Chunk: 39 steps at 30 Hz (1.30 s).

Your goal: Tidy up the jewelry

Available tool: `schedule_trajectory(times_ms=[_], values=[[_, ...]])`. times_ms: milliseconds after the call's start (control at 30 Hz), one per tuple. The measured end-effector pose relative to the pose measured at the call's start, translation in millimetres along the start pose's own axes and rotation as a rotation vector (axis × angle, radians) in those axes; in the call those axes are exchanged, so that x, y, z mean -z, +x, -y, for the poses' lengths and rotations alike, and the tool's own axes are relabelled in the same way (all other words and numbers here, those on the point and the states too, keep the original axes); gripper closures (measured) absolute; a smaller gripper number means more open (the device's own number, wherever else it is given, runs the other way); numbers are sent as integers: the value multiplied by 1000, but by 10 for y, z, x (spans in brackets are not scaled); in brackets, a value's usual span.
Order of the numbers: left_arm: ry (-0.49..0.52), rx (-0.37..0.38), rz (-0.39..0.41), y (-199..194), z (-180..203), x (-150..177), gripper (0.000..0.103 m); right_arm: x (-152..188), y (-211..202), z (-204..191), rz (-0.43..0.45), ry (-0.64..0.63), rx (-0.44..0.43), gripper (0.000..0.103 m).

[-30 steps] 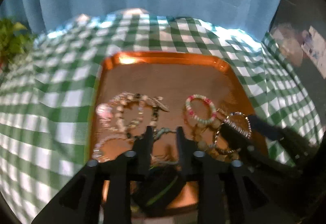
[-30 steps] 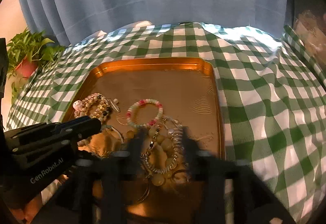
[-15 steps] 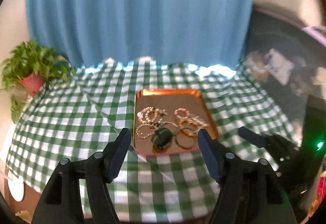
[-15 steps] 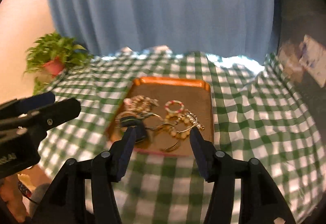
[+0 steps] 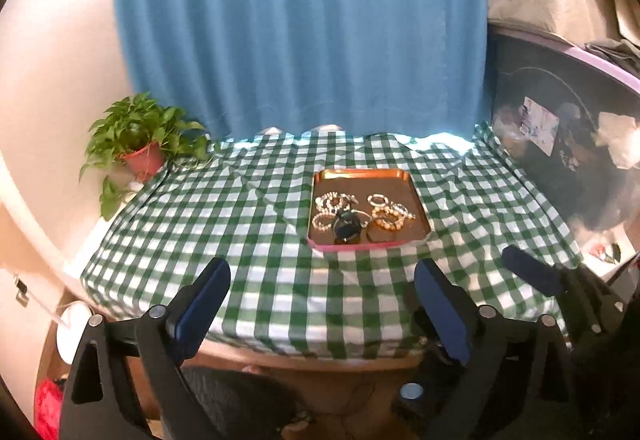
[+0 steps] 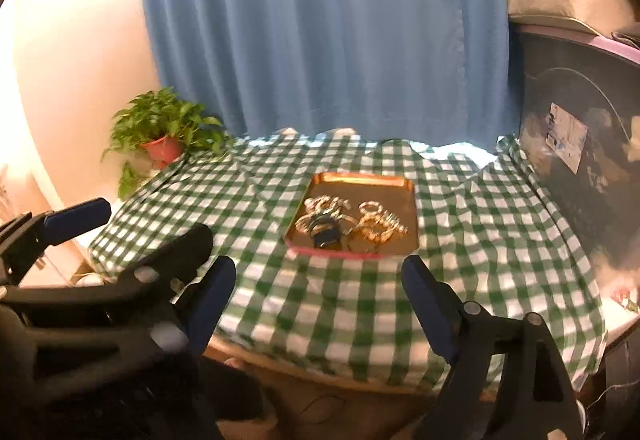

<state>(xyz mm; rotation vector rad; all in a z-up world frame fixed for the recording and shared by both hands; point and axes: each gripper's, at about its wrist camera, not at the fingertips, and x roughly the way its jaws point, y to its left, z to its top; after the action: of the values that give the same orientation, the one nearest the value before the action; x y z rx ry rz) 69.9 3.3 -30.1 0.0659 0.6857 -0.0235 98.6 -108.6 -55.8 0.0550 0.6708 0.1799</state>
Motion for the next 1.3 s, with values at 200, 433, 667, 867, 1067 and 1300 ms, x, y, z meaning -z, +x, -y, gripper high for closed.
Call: schedule_trajectory(times_ms=[200,433,667,867,1067,1300], values=[[18,-49,-24,-304,38,143,7,187,-291,-52,-28,60,-49,20],[22,-40,-46,-378,55,198,7,263,-415,-86,-48,68,-31,20],[36,-38,-73,-307,71,201,7,304,-375,-58,-75,93,-31,20],[34,-34,-84,-276,72,200,7,310,-356,-60,-80,90,-21,20],[35,-21,-115,-170,124,218,7,330,-301,-31,-117,98,-15,20],[33,-23,-115,-169,115,220,7,344,-285,-20,-120,99,-12,20]])
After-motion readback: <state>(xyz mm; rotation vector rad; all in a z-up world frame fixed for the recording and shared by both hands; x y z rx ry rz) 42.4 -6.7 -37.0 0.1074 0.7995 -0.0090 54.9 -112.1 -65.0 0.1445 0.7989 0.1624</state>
